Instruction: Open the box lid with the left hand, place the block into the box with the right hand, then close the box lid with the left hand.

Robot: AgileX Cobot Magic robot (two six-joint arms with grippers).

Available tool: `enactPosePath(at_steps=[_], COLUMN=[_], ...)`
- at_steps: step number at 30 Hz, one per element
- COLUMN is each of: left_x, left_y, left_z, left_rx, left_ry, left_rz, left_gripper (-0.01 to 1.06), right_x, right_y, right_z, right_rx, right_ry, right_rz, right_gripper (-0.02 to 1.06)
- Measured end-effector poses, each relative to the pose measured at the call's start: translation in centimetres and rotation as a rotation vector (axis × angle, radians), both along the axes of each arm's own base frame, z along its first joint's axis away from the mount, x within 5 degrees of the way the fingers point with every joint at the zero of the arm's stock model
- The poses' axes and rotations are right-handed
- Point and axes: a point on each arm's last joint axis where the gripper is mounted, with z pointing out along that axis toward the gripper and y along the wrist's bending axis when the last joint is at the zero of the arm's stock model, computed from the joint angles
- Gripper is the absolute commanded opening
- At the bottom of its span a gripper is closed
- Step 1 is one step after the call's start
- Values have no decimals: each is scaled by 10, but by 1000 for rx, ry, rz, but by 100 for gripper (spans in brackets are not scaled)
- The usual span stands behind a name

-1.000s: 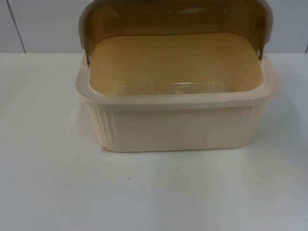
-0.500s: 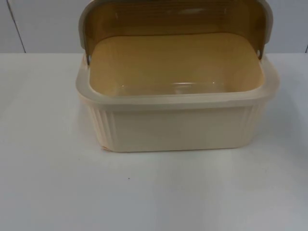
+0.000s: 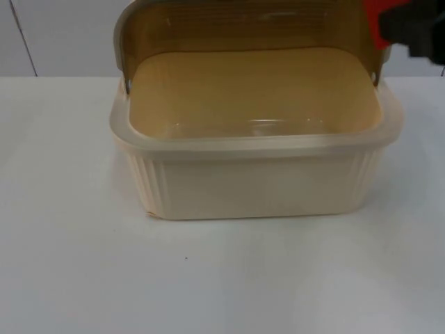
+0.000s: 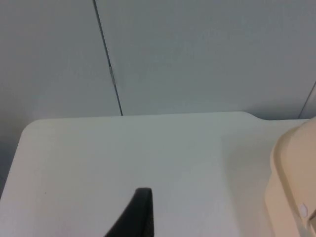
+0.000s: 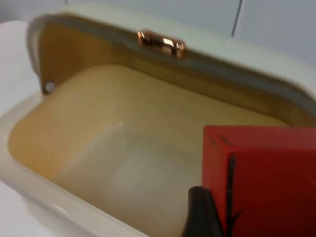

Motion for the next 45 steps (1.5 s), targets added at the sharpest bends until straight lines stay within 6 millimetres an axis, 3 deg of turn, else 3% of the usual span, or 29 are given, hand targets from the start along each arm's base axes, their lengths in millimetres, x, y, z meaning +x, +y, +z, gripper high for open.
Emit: enactPosePath(at_steps=[4,8,19,31,40,45], left_x=[0,-1,-1,-1,-1,-1], left_y=[0,0,0,0,0,0], left_z=[-1,-1,-1,-2,-2,-2], left_rx=[0,1,1,1,1,1], left_ry=[10,15,18,22,22,22], left_rz=[0,0,1,1,1,1], left_gripper=[105,105,105,105,105,105], right_x=[18,25,57,60,69,75], right_y=[8,12,38,67,69,73], right_z=[-30,-41,-40,-77,-94,-93], right_rx=[-38,-61,-74,-113,-94,-85], right_ry=[35,81,145,162,175,165], right_rz=[-24,-18,22,67,14,11], right_gripper=[4,4,4,4,4,4])
